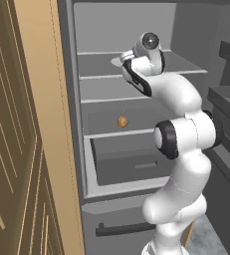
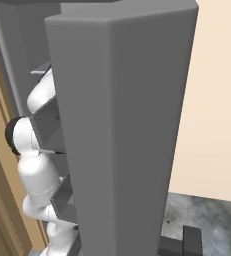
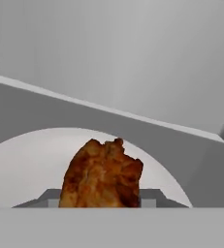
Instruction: Transport the chicken drumstick from the fridge to the microwave and turn on the microwave.
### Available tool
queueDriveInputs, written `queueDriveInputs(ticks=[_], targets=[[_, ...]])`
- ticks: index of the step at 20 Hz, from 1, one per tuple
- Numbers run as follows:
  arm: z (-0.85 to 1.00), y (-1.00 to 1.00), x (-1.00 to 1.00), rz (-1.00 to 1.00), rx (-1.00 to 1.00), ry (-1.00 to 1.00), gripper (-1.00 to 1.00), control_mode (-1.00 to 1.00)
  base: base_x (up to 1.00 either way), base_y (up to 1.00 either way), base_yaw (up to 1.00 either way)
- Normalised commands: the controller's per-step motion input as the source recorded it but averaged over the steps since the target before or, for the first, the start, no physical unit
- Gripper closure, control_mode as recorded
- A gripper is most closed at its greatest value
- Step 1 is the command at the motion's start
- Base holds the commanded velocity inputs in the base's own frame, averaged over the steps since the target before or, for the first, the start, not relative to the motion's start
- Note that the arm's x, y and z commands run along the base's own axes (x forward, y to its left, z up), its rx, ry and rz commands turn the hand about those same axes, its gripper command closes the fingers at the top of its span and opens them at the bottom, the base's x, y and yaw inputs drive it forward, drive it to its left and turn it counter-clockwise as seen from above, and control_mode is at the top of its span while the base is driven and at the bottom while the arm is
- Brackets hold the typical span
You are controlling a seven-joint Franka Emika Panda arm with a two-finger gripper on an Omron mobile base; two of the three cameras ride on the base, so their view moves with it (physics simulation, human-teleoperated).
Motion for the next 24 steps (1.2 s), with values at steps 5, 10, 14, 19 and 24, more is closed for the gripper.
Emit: queueDriveInputs(ticks=[5,10,14,19,24], targets=[[0.59,0.0,-0.5,-0.03,0.03,0.01,1.0,-1.0,0.0,0.0,0.0],[0.27,0.0,-0.57,-0.02,0.01,0.01,1.0,-1.0,0.0,0.0,0.0],[0.0,0.0,-0.76,0.0,0.0,0.0,1.0,-1.0,0.0,0.0,0.0],[0.04,-0.05,-0.92,0.0,0.03,0.0,1.0,-1.0,0.0,0.0,0.0],[0.05,-0.08,-0.95,0.0,0.06,0.0,1.0,-1.0,0.0,0.0,0.0]])
